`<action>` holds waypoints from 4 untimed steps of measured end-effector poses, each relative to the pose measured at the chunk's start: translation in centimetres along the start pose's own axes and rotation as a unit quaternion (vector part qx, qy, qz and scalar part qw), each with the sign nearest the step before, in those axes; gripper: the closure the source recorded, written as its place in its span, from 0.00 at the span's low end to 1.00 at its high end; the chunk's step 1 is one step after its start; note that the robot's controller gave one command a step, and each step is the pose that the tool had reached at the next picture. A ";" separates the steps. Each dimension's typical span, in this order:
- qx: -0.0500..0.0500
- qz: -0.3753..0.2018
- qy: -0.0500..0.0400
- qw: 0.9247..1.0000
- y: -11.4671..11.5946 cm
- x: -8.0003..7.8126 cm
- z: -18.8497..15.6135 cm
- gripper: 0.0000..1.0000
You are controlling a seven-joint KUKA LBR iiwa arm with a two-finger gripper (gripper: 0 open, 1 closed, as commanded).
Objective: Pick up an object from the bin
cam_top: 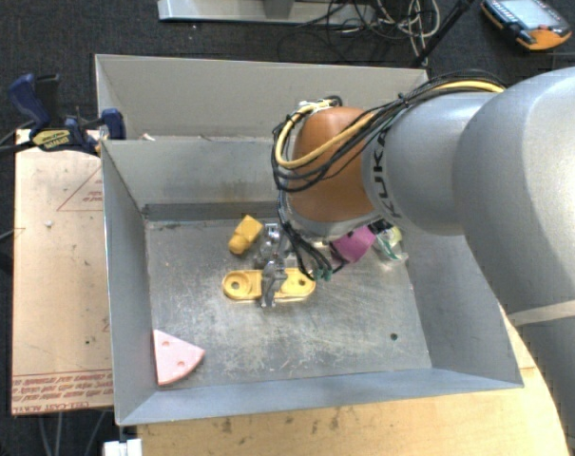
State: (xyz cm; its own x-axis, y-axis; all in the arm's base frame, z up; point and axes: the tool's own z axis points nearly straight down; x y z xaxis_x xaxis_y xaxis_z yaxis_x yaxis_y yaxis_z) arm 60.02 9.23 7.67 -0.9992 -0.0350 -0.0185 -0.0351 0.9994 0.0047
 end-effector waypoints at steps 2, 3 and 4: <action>0.001 -0.045 0.008 0.999 7.4 0.7 -11.1 1.00; 0.001 -0.045 0.008 0.999 7.3 0.7 -11.1 1.00; 0.000 -0.072 0.004 0.997 5.6 -0.2 -7.9 1.00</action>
Offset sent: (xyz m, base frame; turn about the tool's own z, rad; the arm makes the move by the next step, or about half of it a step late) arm -0.0116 0.0717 0.1114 -0.0888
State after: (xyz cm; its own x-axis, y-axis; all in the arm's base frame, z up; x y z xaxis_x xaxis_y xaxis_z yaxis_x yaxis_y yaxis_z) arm 59.93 14.82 15.60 -0.9839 -0.1783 -0.0102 -0.1783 0.9840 0.0026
